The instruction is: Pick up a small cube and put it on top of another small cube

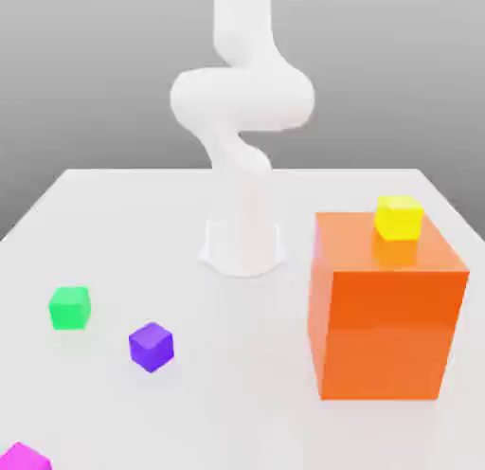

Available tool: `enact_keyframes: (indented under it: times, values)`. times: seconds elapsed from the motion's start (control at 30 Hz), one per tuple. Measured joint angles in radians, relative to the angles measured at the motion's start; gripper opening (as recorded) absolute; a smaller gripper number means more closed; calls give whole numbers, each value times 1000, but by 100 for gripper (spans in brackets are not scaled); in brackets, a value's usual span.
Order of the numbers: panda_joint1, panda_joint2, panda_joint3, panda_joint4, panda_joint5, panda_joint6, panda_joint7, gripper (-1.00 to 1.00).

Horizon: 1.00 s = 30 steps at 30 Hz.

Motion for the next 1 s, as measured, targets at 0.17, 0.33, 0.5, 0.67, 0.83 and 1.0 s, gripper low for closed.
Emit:
enact_keyframes:
  times: [0.17,0.33,0.5,0.67,0.83,1.0]
  values:
    - [-86,162,-11,-147,-32,130,77,0]
    - [-168,323,-36,-294,-56,260,150,0]
    - [-246,508,-78,-453,-63,407,215,0]
    - [-306,750,-105,-559,20,594,206,0]
    - [-367,936,-23,-533,77,744,168,0]
    - [-381,972,-9,-527,76,774,167,-100]
